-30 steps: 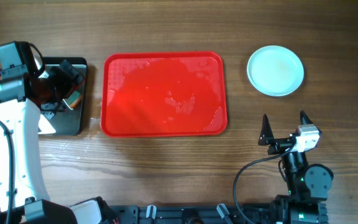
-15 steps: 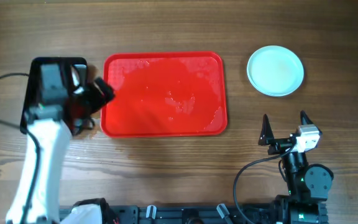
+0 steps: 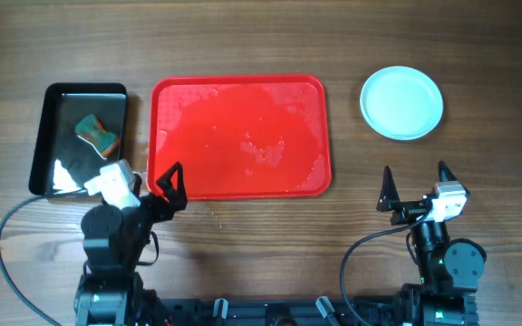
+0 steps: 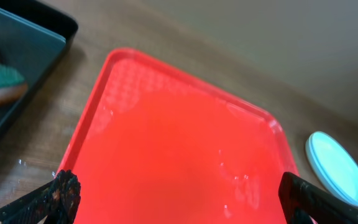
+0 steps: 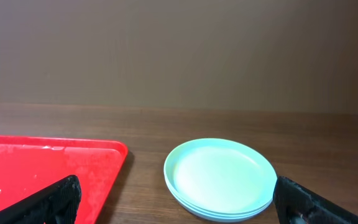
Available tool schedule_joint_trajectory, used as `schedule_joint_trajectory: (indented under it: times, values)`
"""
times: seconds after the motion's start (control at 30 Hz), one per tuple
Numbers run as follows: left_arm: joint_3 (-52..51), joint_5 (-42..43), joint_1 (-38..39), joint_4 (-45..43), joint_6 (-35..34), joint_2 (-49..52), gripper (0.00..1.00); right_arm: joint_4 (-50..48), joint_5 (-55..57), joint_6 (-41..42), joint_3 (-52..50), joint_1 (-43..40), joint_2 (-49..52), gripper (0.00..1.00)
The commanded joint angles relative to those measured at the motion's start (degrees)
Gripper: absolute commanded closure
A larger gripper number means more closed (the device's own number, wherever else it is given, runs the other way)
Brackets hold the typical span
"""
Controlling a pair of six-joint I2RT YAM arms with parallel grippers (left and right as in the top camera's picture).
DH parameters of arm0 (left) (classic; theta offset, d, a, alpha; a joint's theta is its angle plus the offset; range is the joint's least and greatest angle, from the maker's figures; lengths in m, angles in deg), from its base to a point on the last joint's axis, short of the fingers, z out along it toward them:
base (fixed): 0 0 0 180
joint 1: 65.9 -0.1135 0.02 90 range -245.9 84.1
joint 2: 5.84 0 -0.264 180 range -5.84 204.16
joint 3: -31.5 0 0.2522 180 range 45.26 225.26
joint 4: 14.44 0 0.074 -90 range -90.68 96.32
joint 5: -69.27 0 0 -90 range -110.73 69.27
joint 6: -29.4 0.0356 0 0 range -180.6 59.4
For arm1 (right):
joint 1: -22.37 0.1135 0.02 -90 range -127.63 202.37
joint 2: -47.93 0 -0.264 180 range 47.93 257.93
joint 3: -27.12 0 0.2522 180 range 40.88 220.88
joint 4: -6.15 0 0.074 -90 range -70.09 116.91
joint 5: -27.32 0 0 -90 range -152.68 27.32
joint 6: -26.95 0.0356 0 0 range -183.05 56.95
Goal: Clean dirty plates on tray and stack at the side
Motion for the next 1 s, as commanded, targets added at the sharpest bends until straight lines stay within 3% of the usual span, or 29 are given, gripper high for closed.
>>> schedule_joint_trajectory:
  times: [0.0, 0.13, 0.23, 0.4, 0.6, 0.8, 0.97]
  values:
    - [-4.26, 0.31, 0.26, -3.17, 1.36, -7.80, 0.00, -0.33, 0.55, -0.74, -0.09, -0.28, -0.50, 0.00]
    - [-10.69, 0.31, 0.26, -13.25, 1.44, -14.38, 0.00, -0.33, 0.55, -0.76, -0.09, -0.28, -0.50, 0.00]
    - [-13.94, 2.34, 0.26, -17.59, 5.68, -17.33, 0.00, -0.33, 0.55, -0.74, -0.09, -0.28, -0.50, 0.00]
    - [-14.08, 2.75, 0.26, -9.05, 10.80, -23.93, 0.00, -0.33, 0.55, -0.76, -0.09, -0.28, -0.50, 0.00]
    - [-14.10, -2.56, 0.26, -8.59, 10.86, -24.00, 0.00, -0.33, 0.55, -0.76, -0.09, -0.28, -0.50, 0.00]
    - [-14.10, -2.25, 0.26, -8.57, 19.58, -24.00, 0.00, -0.33, 0.55, -0.74, -0.09, -0.28, -0.50, 0.00]
    - [-14.10, -3.85, 0.26, -8.44, 18.82, -24.00, 0.00, -0.33, 0.55, -0.76, -0.09, -0.28, -0.50, 0.00]
